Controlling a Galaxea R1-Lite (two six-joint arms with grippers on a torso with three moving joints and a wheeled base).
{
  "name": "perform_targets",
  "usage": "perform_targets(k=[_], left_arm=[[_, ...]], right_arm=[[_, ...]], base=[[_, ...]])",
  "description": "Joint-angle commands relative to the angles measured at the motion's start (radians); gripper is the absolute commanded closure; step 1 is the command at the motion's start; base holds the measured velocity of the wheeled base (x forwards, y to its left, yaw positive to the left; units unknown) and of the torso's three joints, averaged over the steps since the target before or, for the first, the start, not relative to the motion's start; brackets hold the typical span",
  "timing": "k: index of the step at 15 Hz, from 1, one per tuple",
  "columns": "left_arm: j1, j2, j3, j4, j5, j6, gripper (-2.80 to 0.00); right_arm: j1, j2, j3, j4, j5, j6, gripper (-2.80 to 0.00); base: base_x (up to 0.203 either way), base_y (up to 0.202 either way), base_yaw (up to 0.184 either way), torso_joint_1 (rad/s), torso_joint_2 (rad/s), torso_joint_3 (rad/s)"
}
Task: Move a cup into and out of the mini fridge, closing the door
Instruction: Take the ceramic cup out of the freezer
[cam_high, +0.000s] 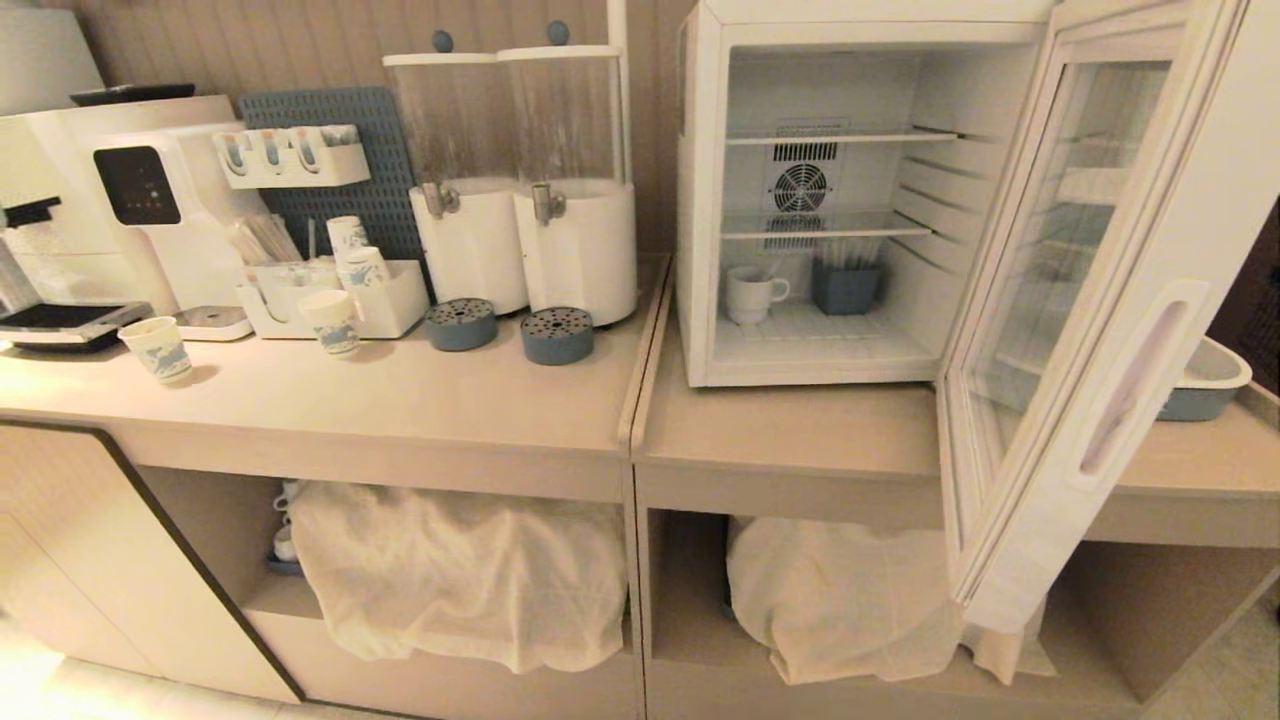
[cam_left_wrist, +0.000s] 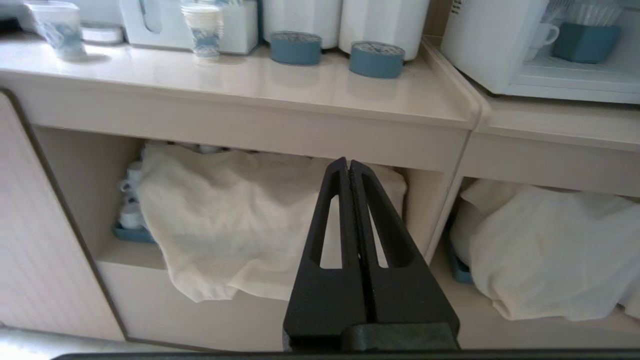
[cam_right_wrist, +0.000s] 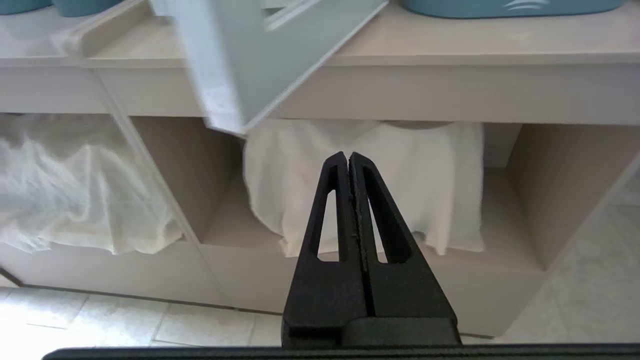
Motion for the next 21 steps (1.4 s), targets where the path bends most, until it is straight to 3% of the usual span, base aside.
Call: perform_targets(k=[1, 21], left_arm=[[0.0, -0.005, 0.04, -0.001, 0.0, -0.001, 0.0], [0.0, -0.005, 0.04, -0.002, 0.002, 0.001, 0.0]], right_arm=[[0.0, 0.001, 0.0, 0.002, 0.0, 0.0, 0.0], [0.0, 0.001, 0.001, -0.003, 0.0, 0.0, 0.0]], base=[[0.0, 0.191, -0.001, 0.0, 0.0, 0.006], [0.0, 0.194, 0.0, 0.003, 0.0, 0.002]])
